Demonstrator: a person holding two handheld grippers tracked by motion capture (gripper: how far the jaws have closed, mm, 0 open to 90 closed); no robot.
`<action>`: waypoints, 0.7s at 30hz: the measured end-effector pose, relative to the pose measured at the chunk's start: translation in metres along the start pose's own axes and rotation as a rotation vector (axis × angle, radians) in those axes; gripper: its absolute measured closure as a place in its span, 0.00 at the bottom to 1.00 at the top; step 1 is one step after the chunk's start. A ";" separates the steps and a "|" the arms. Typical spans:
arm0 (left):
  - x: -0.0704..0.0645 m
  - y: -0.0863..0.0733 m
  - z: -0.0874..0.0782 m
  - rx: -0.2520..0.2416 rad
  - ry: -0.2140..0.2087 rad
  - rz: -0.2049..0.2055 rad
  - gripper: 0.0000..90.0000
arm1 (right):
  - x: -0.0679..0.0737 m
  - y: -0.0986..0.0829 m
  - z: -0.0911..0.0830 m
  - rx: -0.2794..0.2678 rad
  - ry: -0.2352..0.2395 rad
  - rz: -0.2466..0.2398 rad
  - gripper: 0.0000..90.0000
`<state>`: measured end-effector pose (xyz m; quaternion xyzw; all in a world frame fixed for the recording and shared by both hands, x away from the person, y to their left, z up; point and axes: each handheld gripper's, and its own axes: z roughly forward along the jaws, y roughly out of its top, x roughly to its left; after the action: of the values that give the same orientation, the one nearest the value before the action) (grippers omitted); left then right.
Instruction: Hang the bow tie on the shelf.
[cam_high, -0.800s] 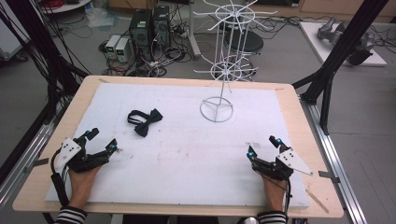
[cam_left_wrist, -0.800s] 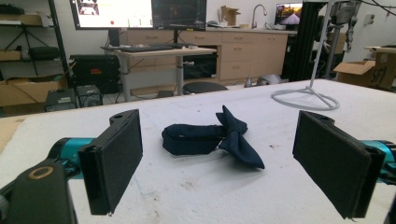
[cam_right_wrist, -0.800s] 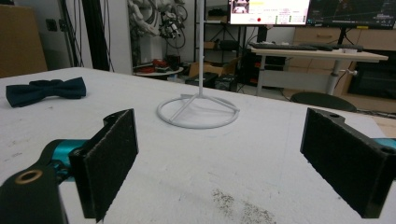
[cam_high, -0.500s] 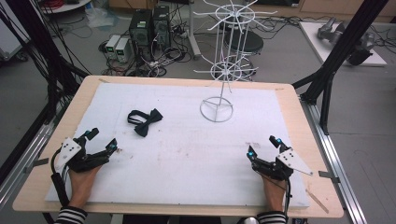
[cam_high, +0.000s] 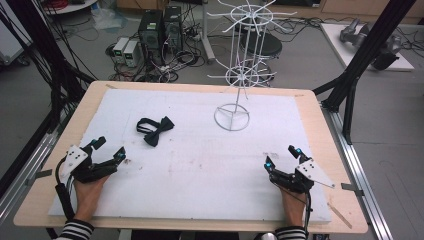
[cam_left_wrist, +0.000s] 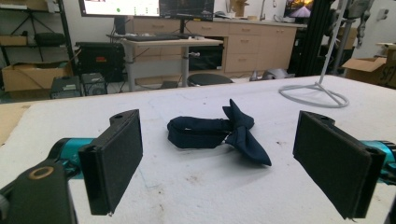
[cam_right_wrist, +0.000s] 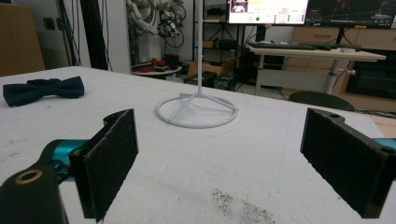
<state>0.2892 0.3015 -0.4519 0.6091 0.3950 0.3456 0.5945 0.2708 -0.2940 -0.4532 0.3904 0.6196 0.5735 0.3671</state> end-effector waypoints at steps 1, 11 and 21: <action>0.000 0.000 0.000 0.000 0.000 0.000 0.18 | -0.001 0.000 0.000 -0.002 0.000 -0.004 0.11; 0.008 0.027 0.016 0.056 0.012 0.005 0.18 | -0.001 0.000 0.000 -0.003 0.002 -0.004 0.11; 0.017 0.051 0.047 0.151 0.008 0.017 0.20 | -0.001 0.000 0.000 -0.003 0.004 -0.003 0.11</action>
<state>0.3418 0.2964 -0.4040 0.6543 0.4170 0.3224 0.5422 0.2711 -0.2946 -0.4532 0.3878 0.6202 0.5746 0.3671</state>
